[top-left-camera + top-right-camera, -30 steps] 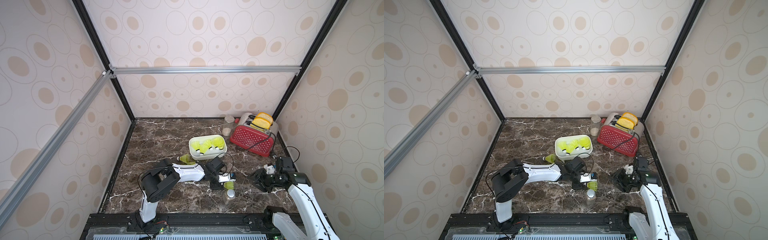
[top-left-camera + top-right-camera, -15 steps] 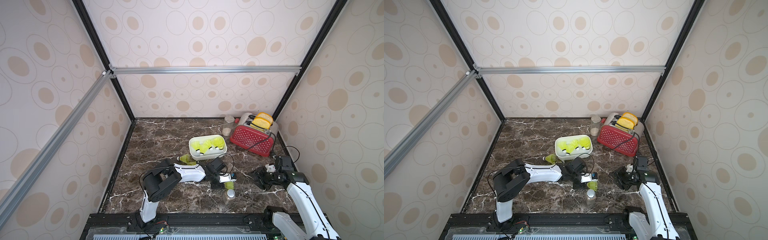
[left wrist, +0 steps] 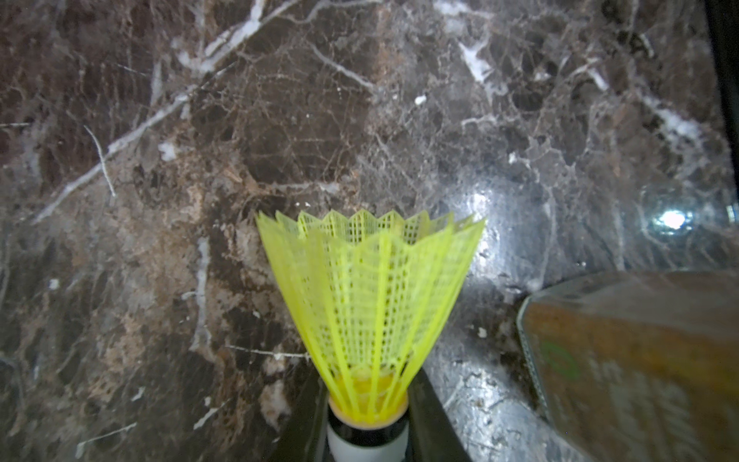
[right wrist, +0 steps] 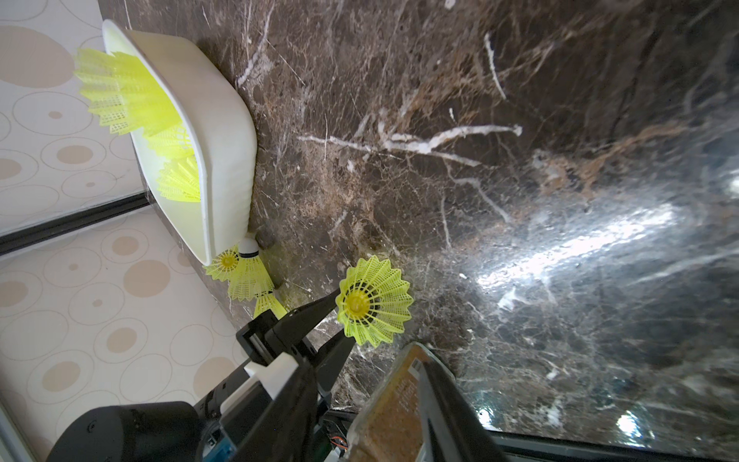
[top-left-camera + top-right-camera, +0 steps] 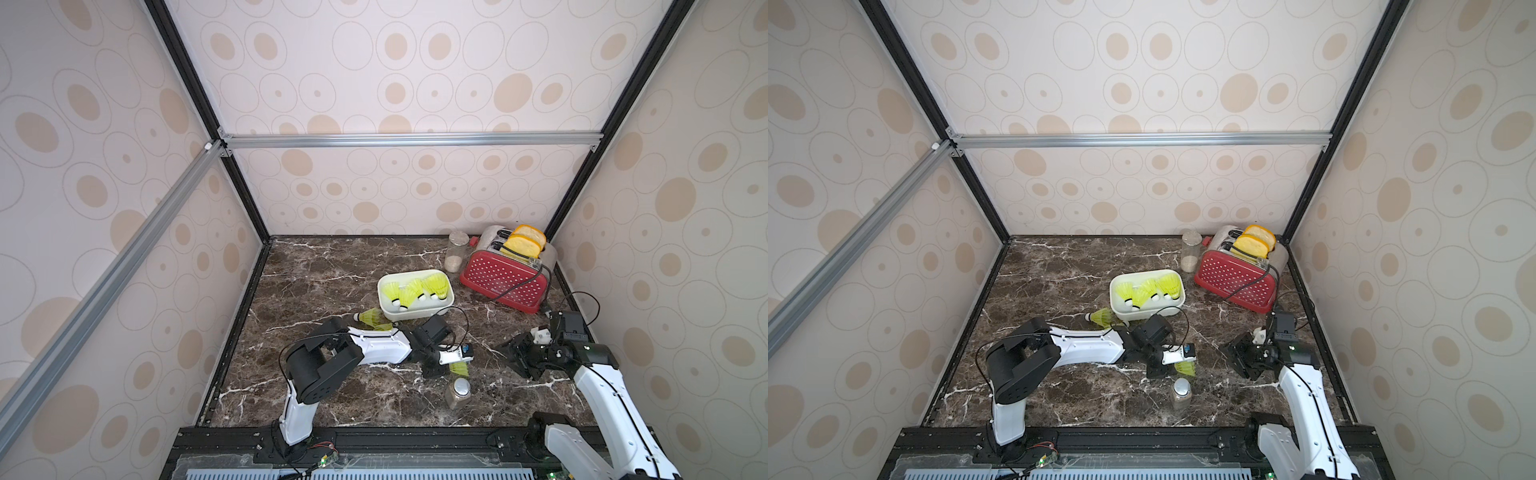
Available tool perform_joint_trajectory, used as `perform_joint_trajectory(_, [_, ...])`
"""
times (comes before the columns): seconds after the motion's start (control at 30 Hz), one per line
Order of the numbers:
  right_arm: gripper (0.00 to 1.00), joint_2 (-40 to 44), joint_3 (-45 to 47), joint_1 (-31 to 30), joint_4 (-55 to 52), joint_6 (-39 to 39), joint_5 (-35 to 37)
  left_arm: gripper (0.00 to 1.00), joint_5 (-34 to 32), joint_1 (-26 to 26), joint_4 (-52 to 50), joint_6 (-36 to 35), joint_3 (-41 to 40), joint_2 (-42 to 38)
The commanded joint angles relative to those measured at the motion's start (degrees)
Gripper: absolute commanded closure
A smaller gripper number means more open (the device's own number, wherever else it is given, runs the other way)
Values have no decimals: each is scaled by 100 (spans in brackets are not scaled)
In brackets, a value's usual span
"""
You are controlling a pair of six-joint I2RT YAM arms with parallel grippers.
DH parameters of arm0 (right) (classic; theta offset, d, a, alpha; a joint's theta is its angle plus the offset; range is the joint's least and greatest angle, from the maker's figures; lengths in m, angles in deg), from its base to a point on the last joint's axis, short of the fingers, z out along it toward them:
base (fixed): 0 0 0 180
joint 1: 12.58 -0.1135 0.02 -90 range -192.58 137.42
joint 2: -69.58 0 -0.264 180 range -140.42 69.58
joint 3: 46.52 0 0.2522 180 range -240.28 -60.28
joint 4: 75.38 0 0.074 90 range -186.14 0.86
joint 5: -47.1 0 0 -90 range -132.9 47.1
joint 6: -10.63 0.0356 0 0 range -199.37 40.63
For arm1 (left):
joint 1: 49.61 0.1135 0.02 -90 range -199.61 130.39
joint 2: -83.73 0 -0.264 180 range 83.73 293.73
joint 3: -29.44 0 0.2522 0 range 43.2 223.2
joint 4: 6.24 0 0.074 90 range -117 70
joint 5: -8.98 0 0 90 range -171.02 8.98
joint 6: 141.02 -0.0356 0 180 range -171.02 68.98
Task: Put the shuttlecocks into the storage box
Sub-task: Pick up the shuttlecock at the center of the board, then place the shuttlecock in the storage box.
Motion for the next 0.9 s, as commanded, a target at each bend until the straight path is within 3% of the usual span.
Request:
perform_joint_trajectory(0.0, [54, -47, -492, 27, -212, -411, 234, 81, -124, -49, 145, 559, -12, -417])
perform_joint_trajectory(0.2, [55, -329, -1460, -10, -421, -1108, 503, 80, -558, 84, 254, 1828, 72, -1059])
perform_joint_trajectory(0.4, [56, -794, -2217, -347, -431, -1458, 808, 81, -1042, 755, 184, 3393, 407, -1464])
perform_joint_trajectory(0.67, [56, -1342, -2607, -902, -143, -1465, 1091, 81, -1569, 1853, -617, 5348, 905, -1667])
perform_joint_trajectory(0.87, [56, -1515, -2669, -973, 39, -1466, 1055, 79, -2095, 2101, -1292, 6163, 1120, -1523])
